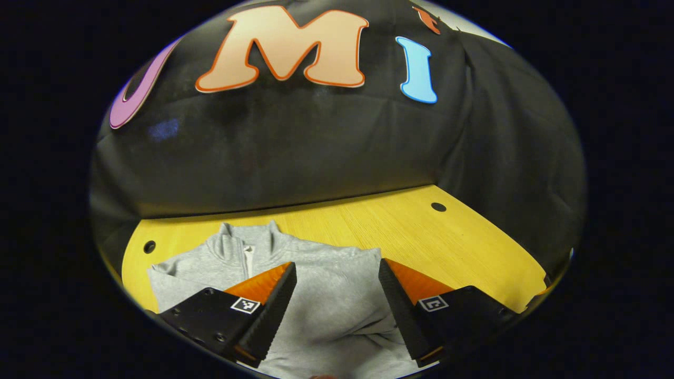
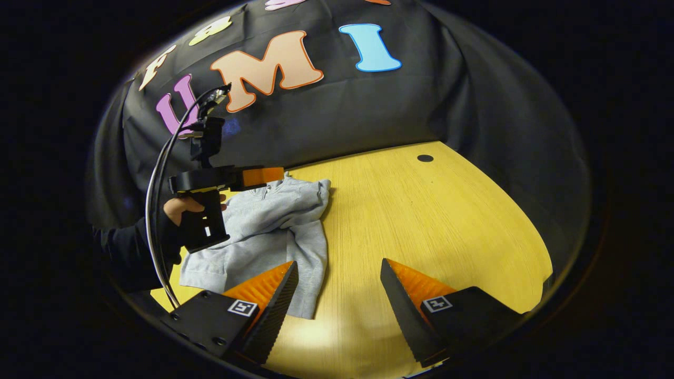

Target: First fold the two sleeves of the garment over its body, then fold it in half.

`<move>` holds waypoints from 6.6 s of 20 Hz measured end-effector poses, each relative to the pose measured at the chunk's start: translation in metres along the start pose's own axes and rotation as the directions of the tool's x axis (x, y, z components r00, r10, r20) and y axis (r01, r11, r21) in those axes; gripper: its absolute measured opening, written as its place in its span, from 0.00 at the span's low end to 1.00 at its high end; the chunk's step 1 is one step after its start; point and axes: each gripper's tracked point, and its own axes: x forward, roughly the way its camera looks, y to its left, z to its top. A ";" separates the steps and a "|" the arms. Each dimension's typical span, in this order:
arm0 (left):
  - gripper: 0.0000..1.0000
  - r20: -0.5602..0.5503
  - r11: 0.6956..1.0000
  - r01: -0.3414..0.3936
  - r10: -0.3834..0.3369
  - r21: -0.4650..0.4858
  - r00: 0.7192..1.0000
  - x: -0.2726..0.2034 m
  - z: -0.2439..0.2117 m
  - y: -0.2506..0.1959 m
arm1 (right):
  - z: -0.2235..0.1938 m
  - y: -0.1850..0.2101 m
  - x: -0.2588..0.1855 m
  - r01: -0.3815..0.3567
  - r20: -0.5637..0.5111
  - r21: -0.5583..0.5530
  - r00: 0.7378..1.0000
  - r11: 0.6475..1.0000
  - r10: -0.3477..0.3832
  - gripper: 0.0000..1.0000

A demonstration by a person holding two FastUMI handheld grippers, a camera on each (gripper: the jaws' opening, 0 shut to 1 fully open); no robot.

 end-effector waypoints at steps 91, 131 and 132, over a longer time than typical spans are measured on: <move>0.00 -0.172 0.865 -0.127 0.048 -0.485 0.984 -0.201 -0.103 0.199 | 0.052 0.153 0.075 -0.261 -0.145 0.308 0.937 0.915 0.317 0.04; 0.95 0.085 0.854 -0.363 0.421 -0.372 0.903 -0.124 0.035 0.309 | 0.166 0.134 0.172 -0.060 0.220 0.047 0.974 0.997 0.049 0.98; 0.95 0.112 0.860 -0.387 0.444 -0.334 0.889 -0.136 0.042 0.307 | 0.173 0.135 0.157 -0.040 0.268 -0.007 0.963 0.999 0.040 0.94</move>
